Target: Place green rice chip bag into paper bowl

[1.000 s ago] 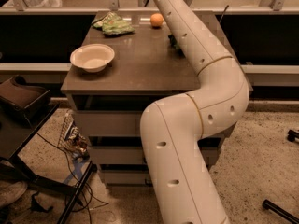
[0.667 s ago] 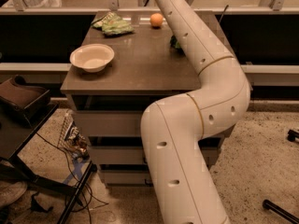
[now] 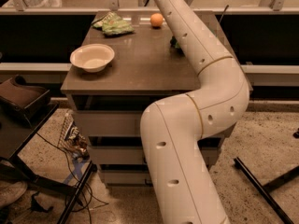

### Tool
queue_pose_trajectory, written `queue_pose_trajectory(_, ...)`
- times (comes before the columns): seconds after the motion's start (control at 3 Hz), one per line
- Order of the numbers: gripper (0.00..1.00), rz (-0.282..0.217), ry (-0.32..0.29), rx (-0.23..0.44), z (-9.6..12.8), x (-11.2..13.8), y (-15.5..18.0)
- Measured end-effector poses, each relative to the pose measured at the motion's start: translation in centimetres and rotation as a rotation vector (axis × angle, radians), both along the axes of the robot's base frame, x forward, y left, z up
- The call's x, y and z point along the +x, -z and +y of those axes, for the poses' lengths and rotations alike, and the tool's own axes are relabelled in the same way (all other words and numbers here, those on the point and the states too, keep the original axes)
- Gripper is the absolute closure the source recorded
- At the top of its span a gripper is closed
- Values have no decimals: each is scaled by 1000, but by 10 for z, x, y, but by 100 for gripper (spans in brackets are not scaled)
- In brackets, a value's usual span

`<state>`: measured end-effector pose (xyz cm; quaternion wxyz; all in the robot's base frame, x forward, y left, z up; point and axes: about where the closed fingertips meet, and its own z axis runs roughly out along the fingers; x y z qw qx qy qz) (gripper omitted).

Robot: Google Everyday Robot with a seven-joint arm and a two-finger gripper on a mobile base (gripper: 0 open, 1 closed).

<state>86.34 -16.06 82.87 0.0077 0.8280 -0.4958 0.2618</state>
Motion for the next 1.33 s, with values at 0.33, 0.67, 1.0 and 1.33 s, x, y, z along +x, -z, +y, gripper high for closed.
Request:
queue_pose_trajectory(0.33, 100, 0, 0, 0, 0, 0, -2)
queue_pose_trajectory(0.67, 100, -48, -18, -17, -3, 2, -28)
queue_pose_trajectory(1.0, 100, -125, -44, -52, -8, 1, -76)
queue_pose_trajectory(1.33, 100, -197, -83, -57, -5, -11, -134)
